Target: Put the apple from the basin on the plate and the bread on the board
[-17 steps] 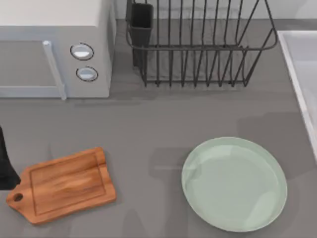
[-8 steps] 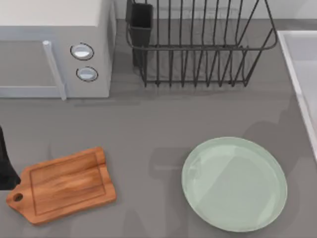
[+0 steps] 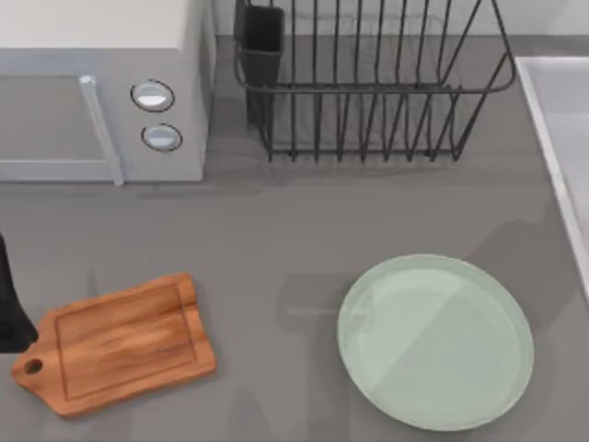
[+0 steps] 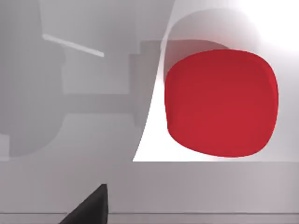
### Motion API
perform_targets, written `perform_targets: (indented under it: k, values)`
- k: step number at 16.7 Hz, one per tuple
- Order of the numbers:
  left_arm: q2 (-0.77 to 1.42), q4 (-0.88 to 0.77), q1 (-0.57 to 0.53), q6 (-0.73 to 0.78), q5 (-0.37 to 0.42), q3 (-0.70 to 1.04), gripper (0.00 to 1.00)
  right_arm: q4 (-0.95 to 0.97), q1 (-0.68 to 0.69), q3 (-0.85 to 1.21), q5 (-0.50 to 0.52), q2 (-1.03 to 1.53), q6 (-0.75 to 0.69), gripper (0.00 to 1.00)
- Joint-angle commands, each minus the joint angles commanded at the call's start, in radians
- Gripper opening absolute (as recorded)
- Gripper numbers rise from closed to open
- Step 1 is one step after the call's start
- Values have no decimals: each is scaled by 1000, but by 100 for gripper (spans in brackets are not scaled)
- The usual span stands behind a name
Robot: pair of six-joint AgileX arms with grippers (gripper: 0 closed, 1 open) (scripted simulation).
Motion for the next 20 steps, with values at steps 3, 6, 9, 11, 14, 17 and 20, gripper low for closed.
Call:
perform_targets:
  k: [3, 6, 9, 11, 14, 17, 20]
  values:
    - [0, 0, 0, 0, 0, 0, 100, 126, -1, -49, 1, 77, 1, 100]
    - [0, 0, 0, 0, 0, 0, 100, 262, -2, -103, 2, 159, 2, 100]
    - [0, 0, 0, 0, 0, 0, 100, 359, -3, -142, 2, 217, 3, 100]
    - [0, 0, 0, 0, 0, 0, 100, 375, -3, -149, 2, 226, 3, 100]
    - [0, 0, 0, 0, 0, 0, 100, 375, -3, -149, 2, 226, 3, 100]
    - [0, 0, 0, 0, 0, 0, 100, 375, -3, -149, 2, 226, 3, 77]
    - [0, 0, 0, 0, 0, 0, 100, 375, -3, -149, 2, 226, 3, 55]
